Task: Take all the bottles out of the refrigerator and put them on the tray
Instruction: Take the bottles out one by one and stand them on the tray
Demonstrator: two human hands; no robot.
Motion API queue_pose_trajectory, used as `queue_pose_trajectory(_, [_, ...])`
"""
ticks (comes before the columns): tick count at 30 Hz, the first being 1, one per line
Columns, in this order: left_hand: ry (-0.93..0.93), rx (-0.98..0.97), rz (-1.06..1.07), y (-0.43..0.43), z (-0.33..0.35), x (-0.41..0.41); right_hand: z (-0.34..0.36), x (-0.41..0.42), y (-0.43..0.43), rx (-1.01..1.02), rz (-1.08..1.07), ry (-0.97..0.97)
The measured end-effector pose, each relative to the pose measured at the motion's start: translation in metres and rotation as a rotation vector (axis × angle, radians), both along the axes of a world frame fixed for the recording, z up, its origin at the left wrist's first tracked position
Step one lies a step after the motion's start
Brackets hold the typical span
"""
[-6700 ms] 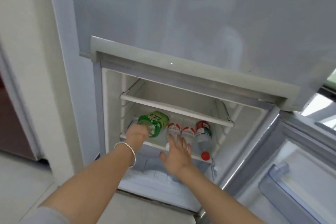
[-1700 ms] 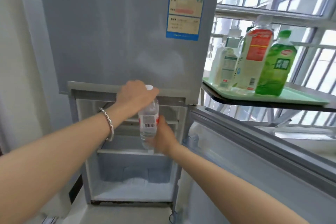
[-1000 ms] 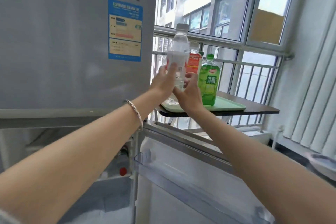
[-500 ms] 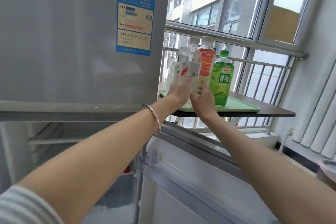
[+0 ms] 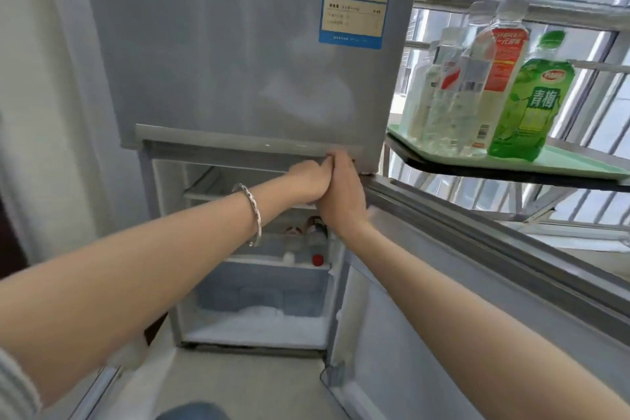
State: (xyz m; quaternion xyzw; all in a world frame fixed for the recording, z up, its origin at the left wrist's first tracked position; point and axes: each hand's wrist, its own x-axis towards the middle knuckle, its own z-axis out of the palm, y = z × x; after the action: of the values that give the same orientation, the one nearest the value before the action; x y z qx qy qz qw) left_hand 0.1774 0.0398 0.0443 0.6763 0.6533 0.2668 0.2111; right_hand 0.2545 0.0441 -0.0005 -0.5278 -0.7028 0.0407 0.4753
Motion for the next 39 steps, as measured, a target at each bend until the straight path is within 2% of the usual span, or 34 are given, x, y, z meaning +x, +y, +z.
queue_pose_trajectory(3, [0.078,-0.158,0.041,0.005,-0.035,-0.034,-0.042,-0.034,-0.003,-0.151,0.081,0.070])
queue_pose_trajectory(10, [0.129,-0.349,0.012,0.042,-0.124,-0.069,-0.137,-0.055,0.021,-0.499,0.004,-0.181])
queue_pose_trajectory(16, [0.185,-0.417,-0.031,0.088,-0.206,-0.071,-0.190,-0.043,0.057,-0.634,-0.067,-0.254])
queue_pose_trajectory(22, [-0.043,-0.480,0.058,0.140,-0.266,-0.060,-0.224,-0.040,0.095,-0.694,-0.158,-0.364])
queue_pose_trajectory(26, [-0.270,-0.504,0.133,0.168,-0.283,-0.052,-0.236,-0.040,0.117,-0.732,-0.180,-0.461])
queue_pose_trajectory(28, [-0.486,-0.538,0.190,0.180,-0.289,-0.048,-0.240,-0.041,0.123,-0.739,-0.186,-0.479])
queue_pose_trajectory(31, [-0.920,-0.649,0.250,0.195,-0.297,-0.047,-0.245,-0.045,0.129,-0.714,-0.193,-0.488])
queue_pose_trajectory(33, [-1.052,-0.663,0.281,0.203,-0.305,-0.049,-0.246,-0.046,0.131,-0.702,-0.190,-0.486])
queue_pose_trajectory(35, [-1.044,-0.645,0.326,0.203,-0.309,-0.051,-0.245,-0.046,0.131,-0.695,-0.188,-0.483])
queue_pose_trajectory(36, [-0.979,-0.610,0.352,0.201,-0.307,-0.053,-0.244,-0.047,0.130,-0.697,-0.183,-0.487])
queue_pose_trajectory(39, [-0.653,-0.432,0.376,0.189,-0.291,-0.063,-0.236,-0.048,0.124,-0.699,-0.168,-0.497])
